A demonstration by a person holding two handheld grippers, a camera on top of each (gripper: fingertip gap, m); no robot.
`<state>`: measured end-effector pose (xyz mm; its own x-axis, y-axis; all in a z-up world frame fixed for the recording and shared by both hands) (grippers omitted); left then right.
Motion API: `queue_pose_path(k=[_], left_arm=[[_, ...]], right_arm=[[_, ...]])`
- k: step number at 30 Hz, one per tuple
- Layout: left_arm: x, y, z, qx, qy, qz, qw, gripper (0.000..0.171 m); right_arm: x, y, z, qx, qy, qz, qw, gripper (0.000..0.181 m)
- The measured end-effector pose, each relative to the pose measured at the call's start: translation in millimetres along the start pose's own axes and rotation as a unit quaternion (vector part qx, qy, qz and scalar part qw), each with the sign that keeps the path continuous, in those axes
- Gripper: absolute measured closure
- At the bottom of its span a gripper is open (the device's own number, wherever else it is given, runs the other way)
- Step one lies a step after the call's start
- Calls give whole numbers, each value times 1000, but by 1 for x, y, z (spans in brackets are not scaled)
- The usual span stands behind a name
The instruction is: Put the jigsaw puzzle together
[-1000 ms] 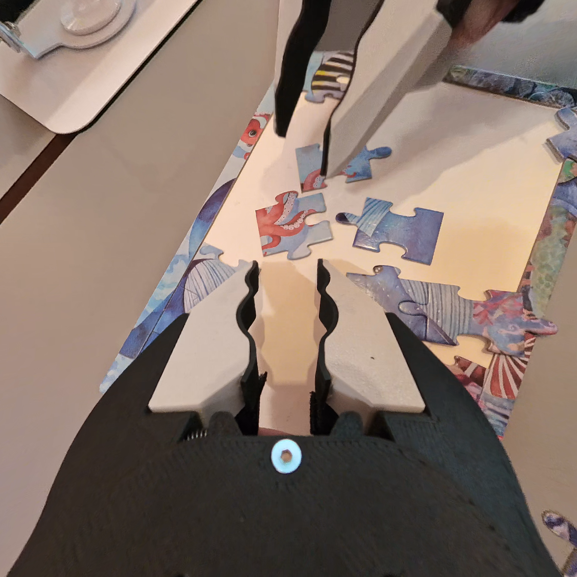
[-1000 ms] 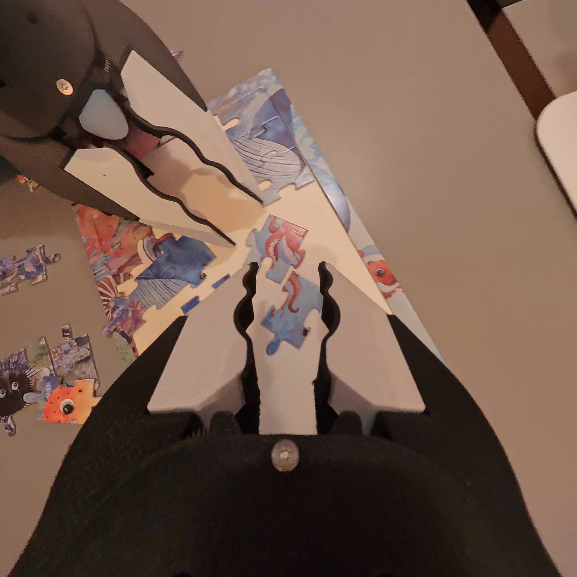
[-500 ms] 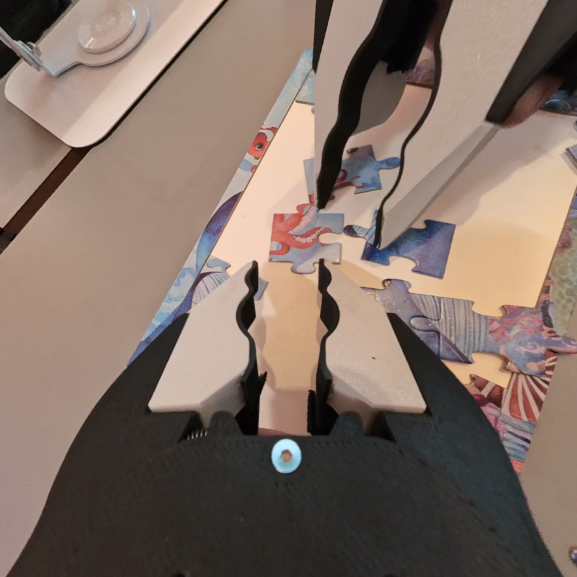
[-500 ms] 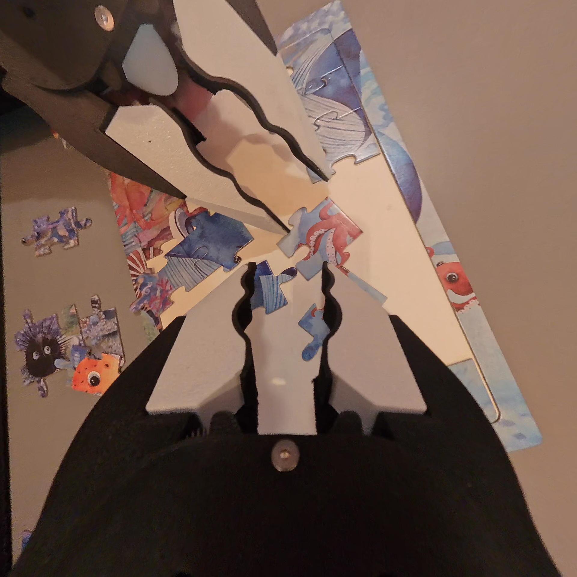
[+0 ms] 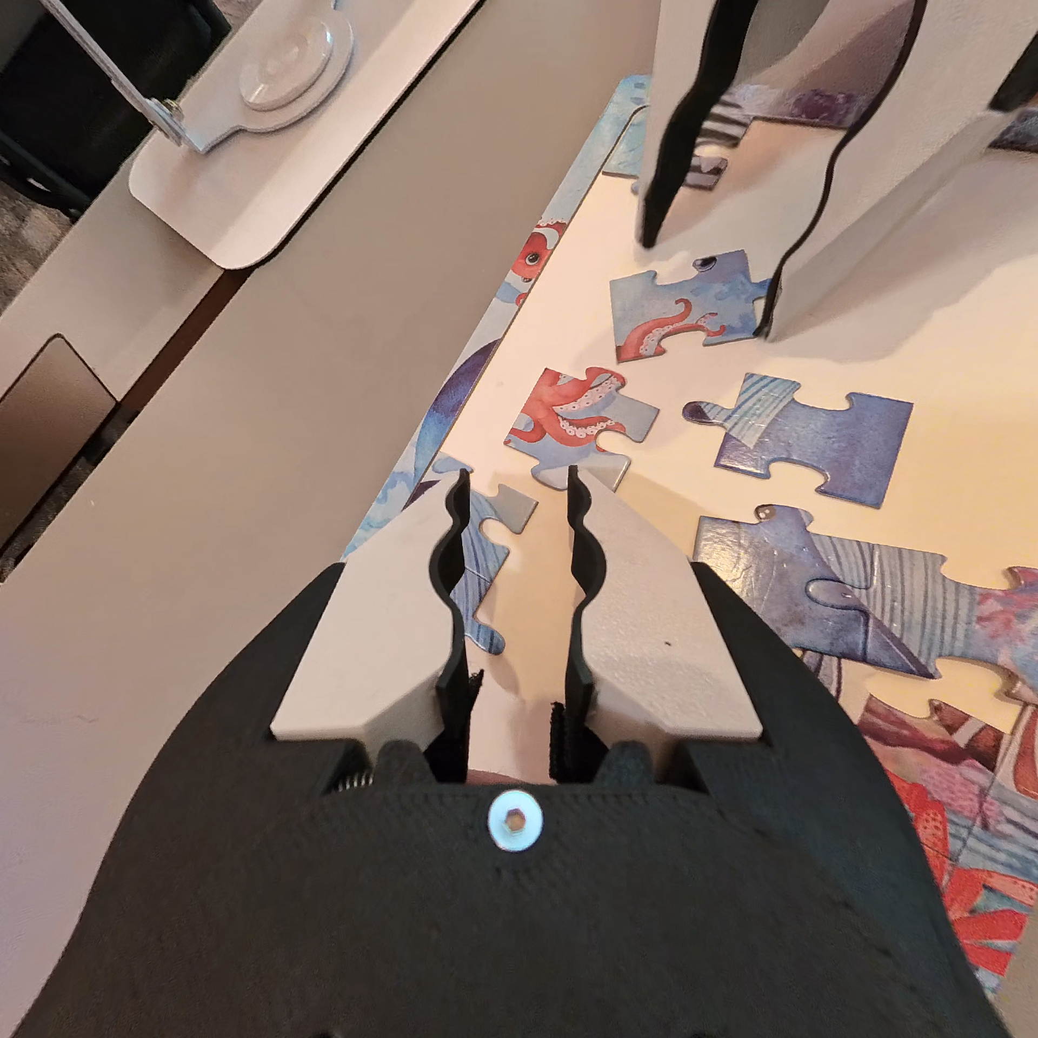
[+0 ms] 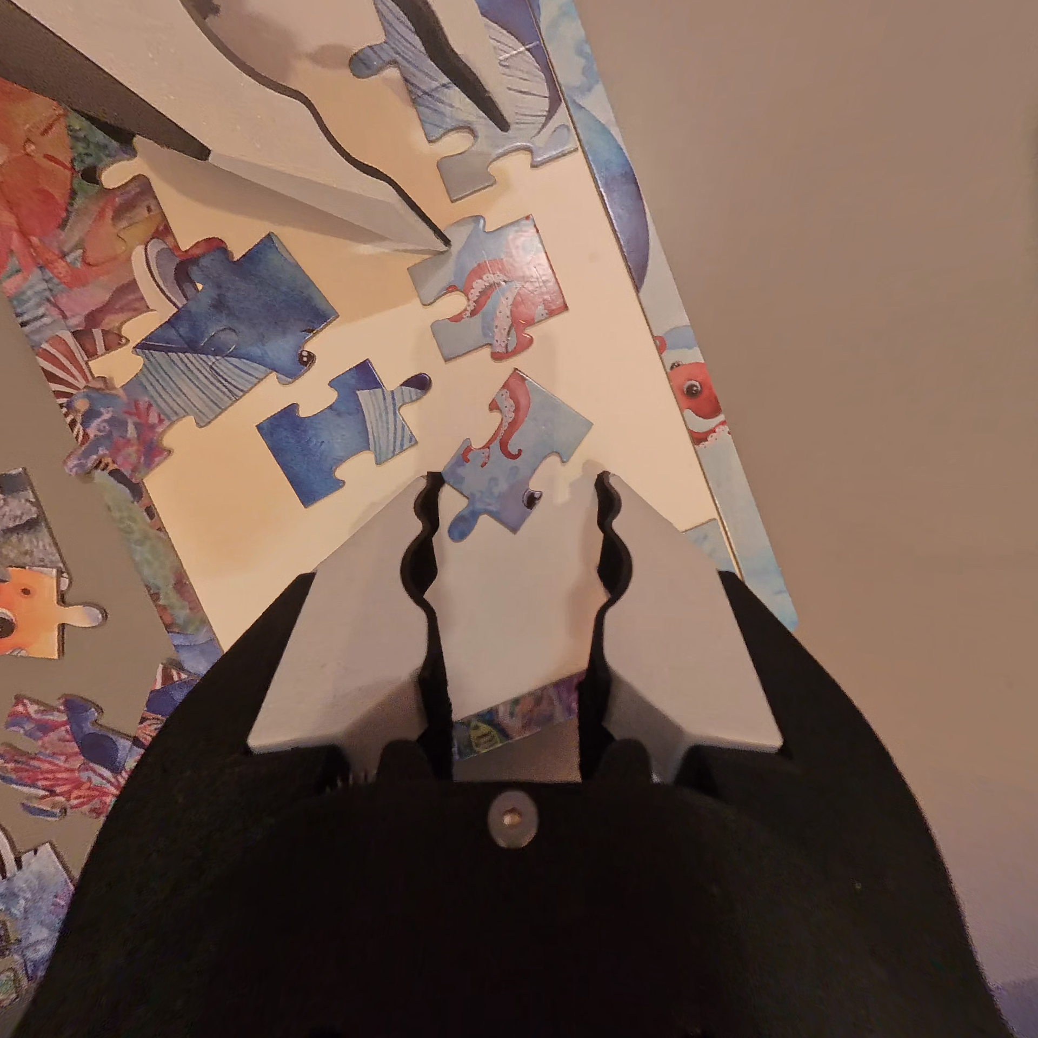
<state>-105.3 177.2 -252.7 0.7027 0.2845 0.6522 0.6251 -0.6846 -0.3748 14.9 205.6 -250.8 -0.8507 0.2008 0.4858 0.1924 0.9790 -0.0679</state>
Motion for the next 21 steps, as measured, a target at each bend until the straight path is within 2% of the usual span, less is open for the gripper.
queue_pose_path(k=[2,5,12,15,19,21], left_arm=[[0,-1,-1,-2,2,-3,1000,139],[-5,-8,-6,6,-2,-3,1000,139],[-17,-18,-16,1,-5,-25,1000,140],[-15,-16,-17,-4,1,-23,1000,140],[-14,-8,-13,-15,-6,-8,1000,139],[-14,-5,-11,-20,-8,-3,1000,139]], right_arm=[[3,-1,3,-4,-2,7,1000,129],[7,-2,6,-6,2,23,1000,148],[9,-2,5,-7,5,35,999,152],[16,-3,3,8,32,51,998,171],[16,-6,7,13,27,53,998,176],[19,-6,8,7,32,56,998,170]])
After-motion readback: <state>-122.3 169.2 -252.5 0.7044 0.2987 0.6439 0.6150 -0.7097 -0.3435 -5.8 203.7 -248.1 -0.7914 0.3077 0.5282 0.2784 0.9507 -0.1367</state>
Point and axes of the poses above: each gripper's, where its closed fingertips meet, z out along the fingers, x out of its top, y = z × x across the jaws, the point moved 4 cm from there along -z, back along the fingers, and after that the axes turned 8 degrees about z, right-handed, at the moved point
